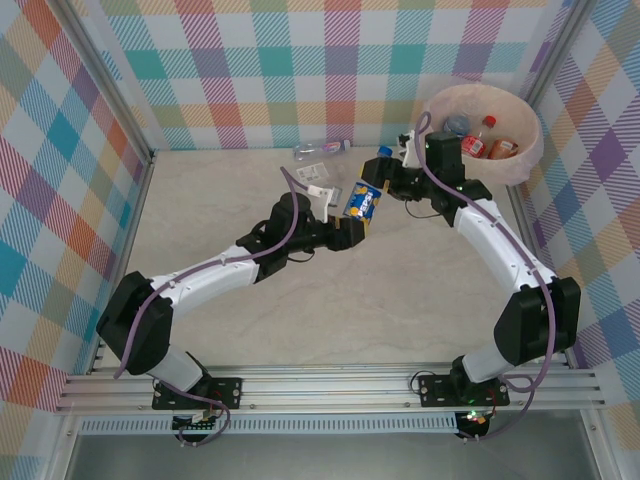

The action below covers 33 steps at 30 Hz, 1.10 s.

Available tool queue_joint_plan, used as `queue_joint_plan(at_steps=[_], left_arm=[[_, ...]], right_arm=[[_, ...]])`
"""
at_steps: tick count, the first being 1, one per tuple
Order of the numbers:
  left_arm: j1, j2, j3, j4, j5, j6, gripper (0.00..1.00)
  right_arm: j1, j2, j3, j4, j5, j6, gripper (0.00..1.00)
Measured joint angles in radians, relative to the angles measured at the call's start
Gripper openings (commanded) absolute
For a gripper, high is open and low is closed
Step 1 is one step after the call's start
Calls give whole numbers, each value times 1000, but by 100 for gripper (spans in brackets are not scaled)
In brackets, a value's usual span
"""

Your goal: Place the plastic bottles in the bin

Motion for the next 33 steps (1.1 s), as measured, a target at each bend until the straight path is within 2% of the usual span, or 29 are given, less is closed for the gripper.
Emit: queue_joint_plan(at_steps=[5,8,15,25,33], left_arm=[[0,14,16,-9,14,-6,92],[1,14,16,-10,14,-11,100],[2,-31,-21,-4,-46,-13,100],[3,-152,-72,-75,-344,-14,100],[3,-163,-100,-124,-458,-19,100]], right_arm=[[6,-2,25,-44,56,-39,54],[6,-2,53,-97,129,-82,53],[-35,-26,165,-180,245,-172,51],[-182,-69,352,-199,400,-289,49],[-329,-22,590,-256,552,-352,49]])
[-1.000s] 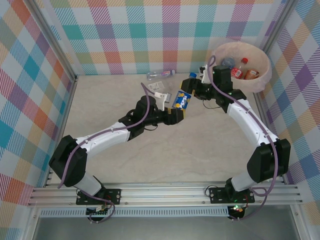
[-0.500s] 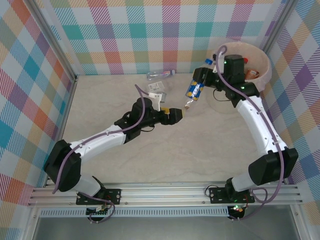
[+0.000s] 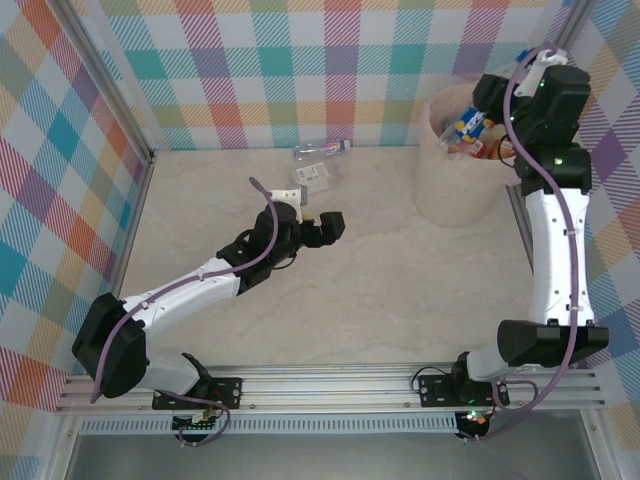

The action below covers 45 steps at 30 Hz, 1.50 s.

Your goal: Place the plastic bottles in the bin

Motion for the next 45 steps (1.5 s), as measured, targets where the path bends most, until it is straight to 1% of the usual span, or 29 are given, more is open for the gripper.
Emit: queue_joint_plan(at_steps=[3,7,10,17,20,21,22,25,26,27,30,36,42,45], left_arm=[[0,0,0,-13,-11,-3,100],[1,0,0,-21,-24,-3,100],[1,0,0,-31,-36,-3,100],[1,0,0,-41,-45,-3,100],[1,0,0,-41,-46,-3,100],[1,0,0,-42,-46,-3,100],[1,0,0,-43,-48,-3,100],[1,0,0,-45,-55,-3,100],[1,0,0,-45,-57,-3,100],[1,0,0,-45,-59,-3,100],[2,3,0,-45,-61,-3,100],[2,20,0,-46,-61,-5,100],[3,26,0,-49,-73,-23,100],[18,27,1,-69,-76,-38,100]], right_arm=[[-21,60,85,-40,64,-31,50],[-44,205,274,-165,143,-75,50],[-53,316,418,-276,166,-93,51],[-58,479,612,-404,225,-104,52],[-64,561,695,-483,252,-109,55],[-66,585,710,-505,253,-109,57],[-69,608,718,-524,254,-108,63],[-84,663,721,-567,256,-108,84],[-88,675,721,-589,252,-106,89],[-91,685,721,-610,250,-103,90],[-98,695,721,-650,243,-97,93],[-98,686,721,-655,211,-97,95],[-98,663,719,-655,106,-89,98],[-98,633,702,-647,42,-74,100]])
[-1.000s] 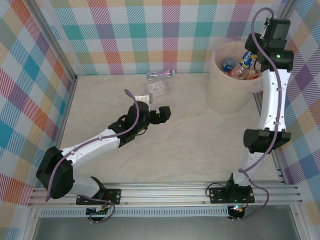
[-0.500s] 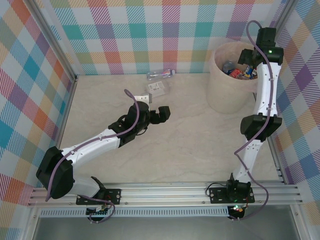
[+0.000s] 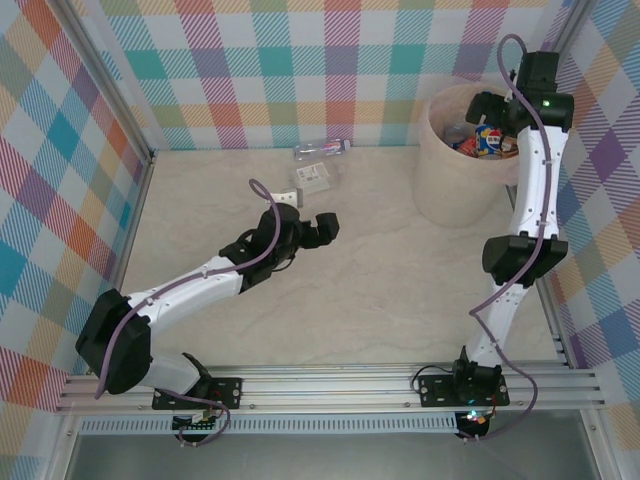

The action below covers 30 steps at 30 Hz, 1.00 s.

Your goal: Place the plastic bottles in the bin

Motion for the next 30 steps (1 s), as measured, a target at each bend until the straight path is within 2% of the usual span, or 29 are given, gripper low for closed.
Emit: queue_joint_plan(at_steps=[5,11,17,22,30], left_arm=[[60,23,25,-48,0,-8,100],[132,100,107,-102,-1,87,100],[226,232,227,-142,34,200,100],[312,402,403,-200,98,257,100],[383,651,685,-290,148,328,100]], right_arm=[[7,-79,-65,43,-121,23,100],[68,-246,-262,159,-191,42,100],[138,-516,-667,406,-283,99,100],[147,-716,-988,630,-417,191,100],[209,-911,-1290,833,-557,243,100]])
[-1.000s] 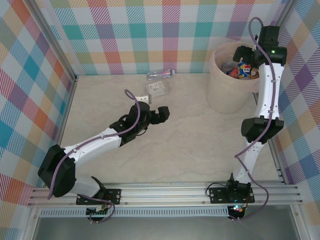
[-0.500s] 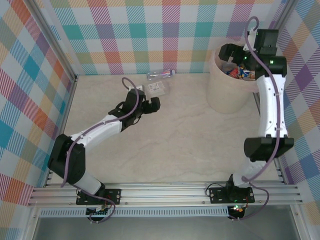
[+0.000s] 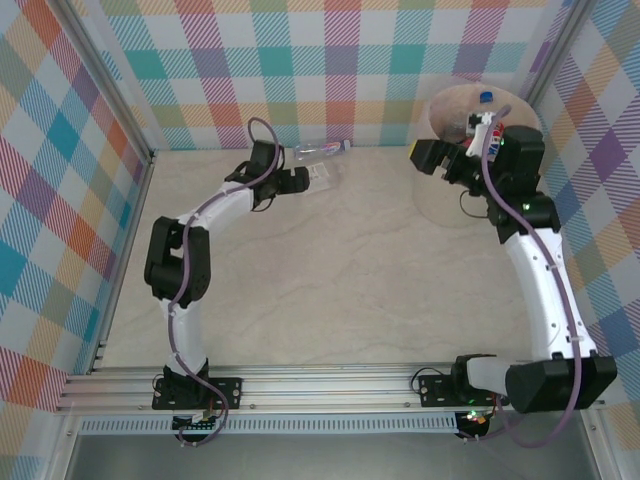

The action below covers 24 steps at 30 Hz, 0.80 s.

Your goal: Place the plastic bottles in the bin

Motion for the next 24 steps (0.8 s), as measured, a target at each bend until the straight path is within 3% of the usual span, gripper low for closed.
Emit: queue_joint_plan(at_steps=[7,16,24], left_arm=[[21,235,307,-116,35,63,99],[24,430,592,-227,83,109,96],[31,526,710,-261,183,156,78]], right_arm=[[50,-38,-80,28,-22,0,100],[60,-58,-98,25,21,-4,100],[60,-71,-98,23,47,-11,100]])
